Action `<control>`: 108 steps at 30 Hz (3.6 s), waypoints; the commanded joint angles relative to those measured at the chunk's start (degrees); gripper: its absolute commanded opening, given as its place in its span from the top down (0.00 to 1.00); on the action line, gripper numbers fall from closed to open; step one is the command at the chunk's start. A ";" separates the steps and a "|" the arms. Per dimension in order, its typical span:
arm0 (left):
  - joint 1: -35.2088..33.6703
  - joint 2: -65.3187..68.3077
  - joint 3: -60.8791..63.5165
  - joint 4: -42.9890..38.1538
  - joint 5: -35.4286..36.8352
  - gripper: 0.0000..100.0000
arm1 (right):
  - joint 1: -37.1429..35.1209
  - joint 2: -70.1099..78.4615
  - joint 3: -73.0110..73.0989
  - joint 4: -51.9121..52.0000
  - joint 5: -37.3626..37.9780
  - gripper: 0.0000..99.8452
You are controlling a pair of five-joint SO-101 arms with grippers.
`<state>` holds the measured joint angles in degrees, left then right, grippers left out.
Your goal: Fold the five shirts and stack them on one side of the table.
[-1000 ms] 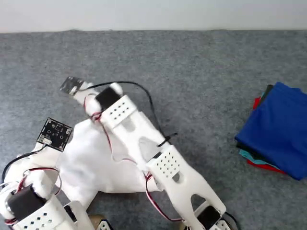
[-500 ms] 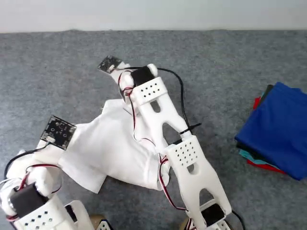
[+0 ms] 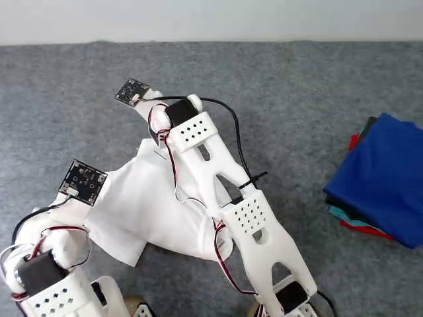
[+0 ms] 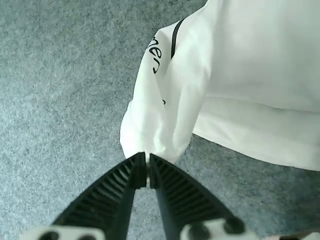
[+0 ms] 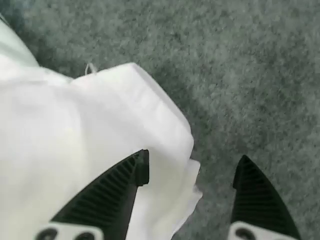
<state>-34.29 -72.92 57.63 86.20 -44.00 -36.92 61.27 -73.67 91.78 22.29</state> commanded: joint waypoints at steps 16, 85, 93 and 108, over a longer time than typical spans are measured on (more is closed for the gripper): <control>0.26 -0.53 -0.22 -1.23 0.53 0.99 | 1.89 -1.71 -8.79 3.65 6.24 0.99; 8.97 0.00 1.98 -6.51 -6.24 0.99 | 20.00 -33.36 56.88 7.52 -5.71 0.73; 8.97 0.00 1.98 -6.59 -6.15 0.99 | 21.05 -48.66 62.15 11.12 -1.23 0.73; 8.88 -0.09 1.89 -6.15 -3.08 0.99 | 21.58 -76.70 105.41 -0.66 24.53 0.73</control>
<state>-25.05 -72.92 59.91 80.13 -47.78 -16.00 -12.13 27.52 95.91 42.59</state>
